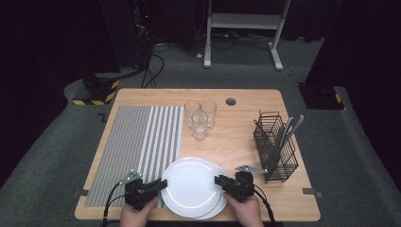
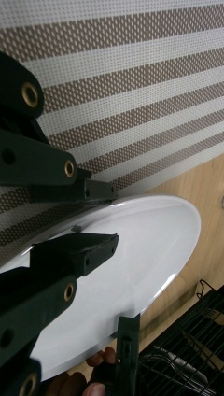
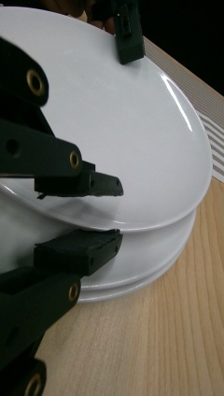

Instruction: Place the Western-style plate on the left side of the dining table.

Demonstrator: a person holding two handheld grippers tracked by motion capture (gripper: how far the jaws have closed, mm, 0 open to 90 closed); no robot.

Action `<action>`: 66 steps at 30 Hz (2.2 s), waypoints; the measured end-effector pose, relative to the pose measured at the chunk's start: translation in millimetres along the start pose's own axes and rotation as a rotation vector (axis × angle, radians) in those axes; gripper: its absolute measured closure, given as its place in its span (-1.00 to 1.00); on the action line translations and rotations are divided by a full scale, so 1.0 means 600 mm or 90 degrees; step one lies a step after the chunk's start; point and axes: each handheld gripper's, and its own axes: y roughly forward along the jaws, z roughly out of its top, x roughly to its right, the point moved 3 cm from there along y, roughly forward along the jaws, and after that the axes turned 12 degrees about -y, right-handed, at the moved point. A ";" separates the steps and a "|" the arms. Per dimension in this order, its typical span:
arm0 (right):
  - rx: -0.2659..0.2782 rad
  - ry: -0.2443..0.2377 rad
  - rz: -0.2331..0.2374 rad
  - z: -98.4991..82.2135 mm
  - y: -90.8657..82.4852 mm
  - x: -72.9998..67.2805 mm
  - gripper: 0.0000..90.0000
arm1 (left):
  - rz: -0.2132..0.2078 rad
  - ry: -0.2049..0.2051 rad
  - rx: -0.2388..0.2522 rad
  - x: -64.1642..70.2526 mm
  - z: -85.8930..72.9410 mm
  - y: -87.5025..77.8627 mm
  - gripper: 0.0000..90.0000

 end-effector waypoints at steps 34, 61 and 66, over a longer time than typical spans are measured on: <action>0.063 0.021 -0.043 0.071 0.015 0.046 0.82 | -0.042 -0.015 0.028 0.004 0.052 0.098 0.73; 0.021 -0.038 -0.058 0.033 -0.005 0.035 0.14 | -0.038 0.006 0.053 0.006 0.047 0.099 0.74; 0.009 -0.046 -0.048 0.020 0.006 0.030 0.23 | -0.038 0.005 0.054 0.006 0.047 0.100 0.74</action>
